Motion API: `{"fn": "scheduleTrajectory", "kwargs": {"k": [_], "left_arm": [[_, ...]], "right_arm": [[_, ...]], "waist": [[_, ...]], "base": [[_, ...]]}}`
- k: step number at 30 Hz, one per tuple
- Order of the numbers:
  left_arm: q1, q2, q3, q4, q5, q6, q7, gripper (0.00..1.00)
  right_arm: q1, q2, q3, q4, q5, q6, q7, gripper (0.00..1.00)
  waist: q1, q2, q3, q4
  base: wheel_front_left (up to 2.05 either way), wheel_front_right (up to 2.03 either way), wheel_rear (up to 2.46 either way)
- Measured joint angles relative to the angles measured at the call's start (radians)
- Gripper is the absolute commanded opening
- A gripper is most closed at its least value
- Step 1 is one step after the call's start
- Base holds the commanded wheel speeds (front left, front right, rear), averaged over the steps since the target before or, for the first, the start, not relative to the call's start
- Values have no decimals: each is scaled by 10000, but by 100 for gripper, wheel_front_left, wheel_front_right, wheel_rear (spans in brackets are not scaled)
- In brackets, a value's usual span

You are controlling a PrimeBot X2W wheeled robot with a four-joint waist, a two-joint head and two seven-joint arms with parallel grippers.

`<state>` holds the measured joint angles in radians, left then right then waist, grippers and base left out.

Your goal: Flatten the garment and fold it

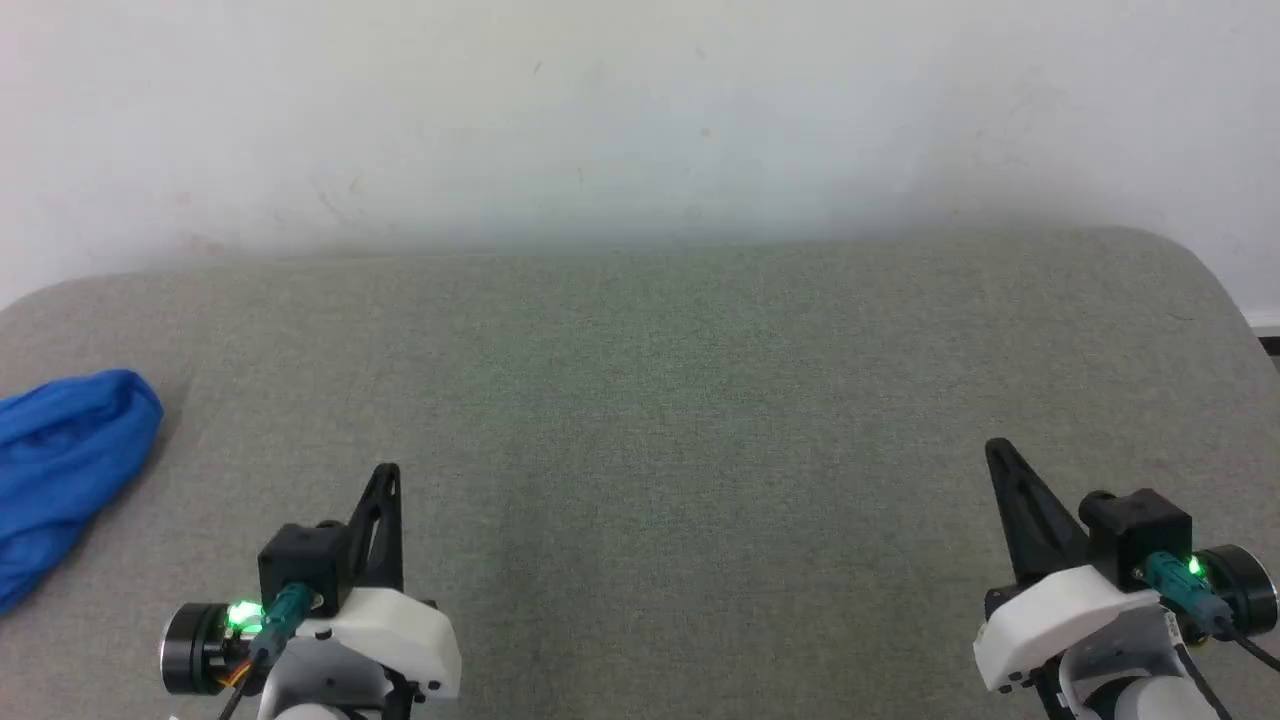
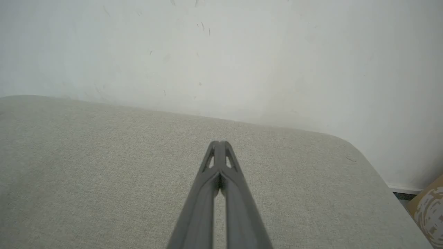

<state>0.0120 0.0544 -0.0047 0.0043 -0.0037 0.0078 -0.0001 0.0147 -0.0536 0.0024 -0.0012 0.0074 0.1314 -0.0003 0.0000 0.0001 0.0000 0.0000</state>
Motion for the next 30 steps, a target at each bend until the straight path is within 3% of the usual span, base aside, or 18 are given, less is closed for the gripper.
{"fn": "scheduleTrajectory", "kwargs": {"k": [20,21,30], "left_arm": [[0,0,0,0,2,0,0,0],[0,0,0,0,0,0,0,100],[4,8,-31,65,-38,6,-19,100]], "right_arm": [[0,0,0,0,0,0,0,0],[0,0,0,0,0,0,0,100],[12,-10,2,52,31,0,-21,100]], "waist": [[0,0,0,0],[0,0,0,0],[0,-3,3,-8]], "base": [[0,0,0],[0,0,0],[0,0,0]]}}
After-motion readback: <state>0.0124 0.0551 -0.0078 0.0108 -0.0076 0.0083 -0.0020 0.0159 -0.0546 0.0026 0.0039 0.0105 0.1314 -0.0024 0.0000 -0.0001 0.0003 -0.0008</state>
